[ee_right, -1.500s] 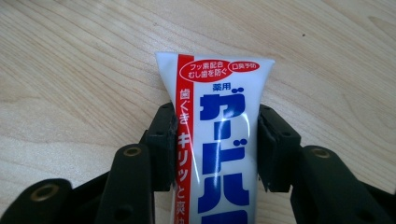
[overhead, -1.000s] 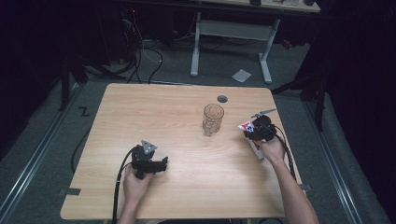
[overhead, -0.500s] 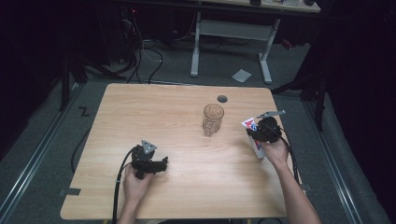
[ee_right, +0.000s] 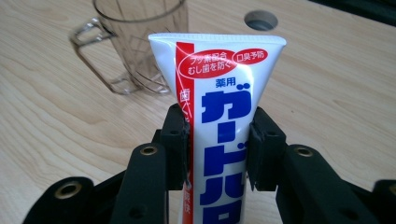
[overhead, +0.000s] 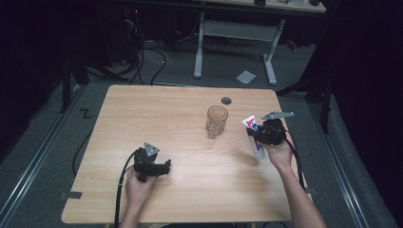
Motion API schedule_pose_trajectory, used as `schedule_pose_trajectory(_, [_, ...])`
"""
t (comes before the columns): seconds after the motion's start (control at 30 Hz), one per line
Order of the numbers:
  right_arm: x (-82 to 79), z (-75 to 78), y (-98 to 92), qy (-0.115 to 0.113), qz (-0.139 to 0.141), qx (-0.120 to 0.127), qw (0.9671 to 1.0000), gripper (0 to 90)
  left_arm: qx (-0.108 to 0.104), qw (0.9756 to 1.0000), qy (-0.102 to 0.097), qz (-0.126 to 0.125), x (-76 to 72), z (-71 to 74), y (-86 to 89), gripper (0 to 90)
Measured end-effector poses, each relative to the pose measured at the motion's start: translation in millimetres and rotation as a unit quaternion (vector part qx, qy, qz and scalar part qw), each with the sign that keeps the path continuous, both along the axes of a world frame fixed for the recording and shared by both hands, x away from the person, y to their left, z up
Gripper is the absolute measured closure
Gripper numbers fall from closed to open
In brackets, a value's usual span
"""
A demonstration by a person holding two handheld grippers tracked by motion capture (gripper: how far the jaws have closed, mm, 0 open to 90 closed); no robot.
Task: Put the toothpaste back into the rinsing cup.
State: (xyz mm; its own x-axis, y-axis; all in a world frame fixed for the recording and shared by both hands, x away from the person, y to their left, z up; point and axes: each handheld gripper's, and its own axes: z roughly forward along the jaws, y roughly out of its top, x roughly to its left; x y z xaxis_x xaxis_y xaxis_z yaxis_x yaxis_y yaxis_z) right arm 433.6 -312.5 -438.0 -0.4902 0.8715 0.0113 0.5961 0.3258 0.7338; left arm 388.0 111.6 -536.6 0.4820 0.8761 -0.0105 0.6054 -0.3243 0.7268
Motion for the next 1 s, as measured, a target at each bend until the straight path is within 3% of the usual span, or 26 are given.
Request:
schedule_pose_trajectory(0.27, [-5.8,12.1,11.6,-0.019,0.027,0.033,0.9989,65.0,0.000,1.0000,0.000,0.000,0.0,0.0,0.0,15.1])
schedule_pose_trajectory(1.0, [4.5,42.6,48.9,-0.048,0.082,0.057,0.9938,64.9,0.000,1.0000,0.000,0.000,-0.1,0.0,-0.3,15.1])
